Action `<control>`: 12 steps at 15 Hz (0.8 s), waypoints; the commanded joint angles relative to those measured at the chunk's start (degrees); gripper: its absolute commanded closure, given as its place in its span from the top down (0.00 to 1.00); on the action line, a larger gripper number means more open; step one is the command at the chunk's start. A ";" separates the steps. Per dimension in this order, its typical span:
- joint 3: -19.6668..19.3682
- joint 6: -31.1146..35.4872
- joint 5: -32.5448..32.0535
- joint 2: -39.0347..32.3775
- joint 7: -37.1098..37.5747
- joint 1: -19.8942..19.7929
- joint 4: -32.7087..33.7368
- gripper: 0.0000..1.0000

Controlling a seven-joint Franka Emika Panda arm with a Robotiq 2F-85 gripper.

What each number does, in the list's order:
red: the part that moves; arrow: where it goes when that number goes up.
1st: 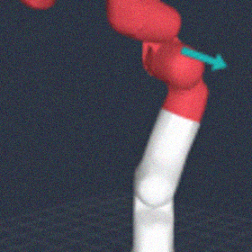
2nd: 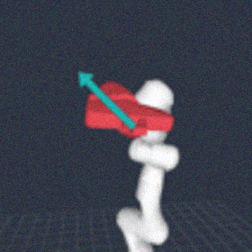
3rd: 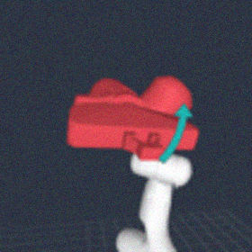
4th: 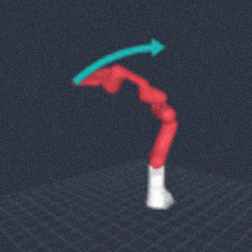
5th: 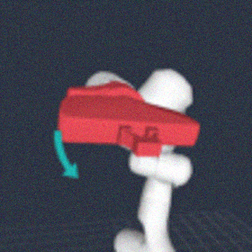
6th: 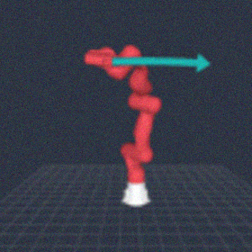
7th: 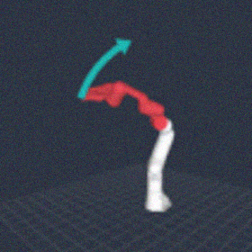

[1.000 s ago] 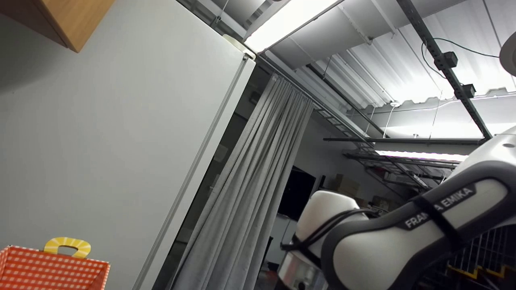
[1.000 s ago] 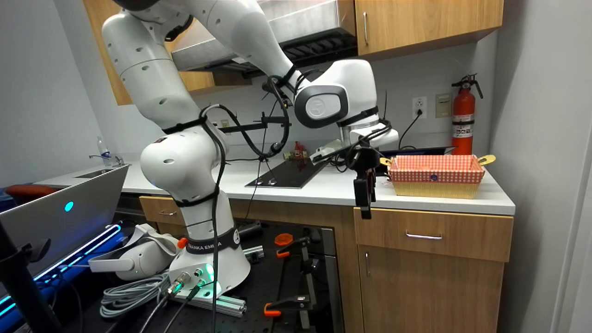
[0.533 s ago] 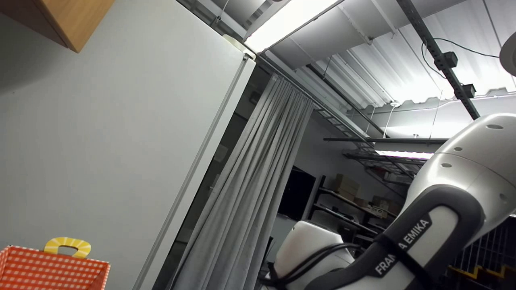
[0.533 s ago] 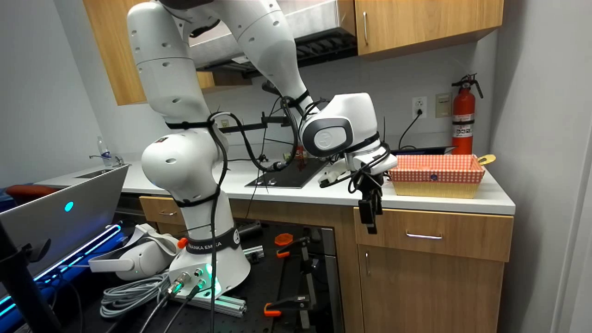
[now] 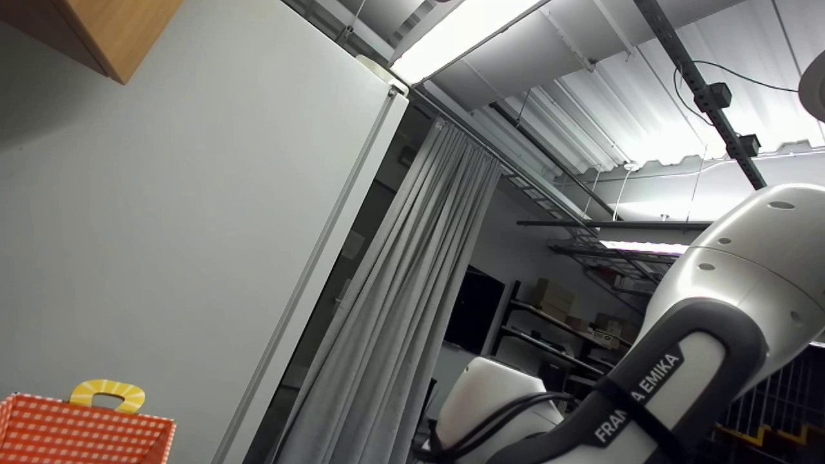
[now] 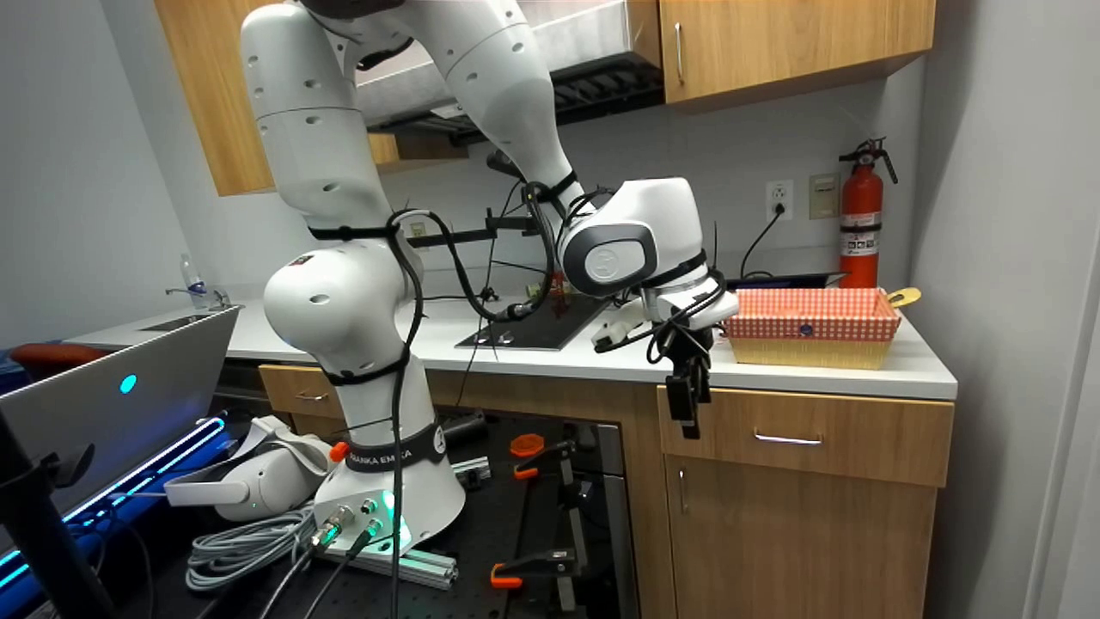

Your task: Open the bottom drawer on the right

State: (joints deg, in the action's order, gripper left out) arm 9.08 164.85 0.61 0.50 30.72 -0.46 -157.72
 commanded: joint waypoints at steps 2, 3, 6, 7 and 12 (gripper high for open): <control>-2.09 0.45 5.65 -7.24 -2.40 2.23 4.02 1.00; -2.54 0.88 6.80 -9.27 -2.84 2.25 5.25 1.00; -2.46 1.98 12.36 -15.51 -6.28 1.64 9.71 1.00; -1.55 2.22 15.29 -17.76 -8.41 0.82 11.54 1.00; 7.27 2.13 30.91 -26.24 -19.87 -5.88 19.97 1.00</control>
State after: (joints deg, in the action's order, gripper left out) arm 10.94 165.32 23.93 -20.03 17.53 -1.93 -143.21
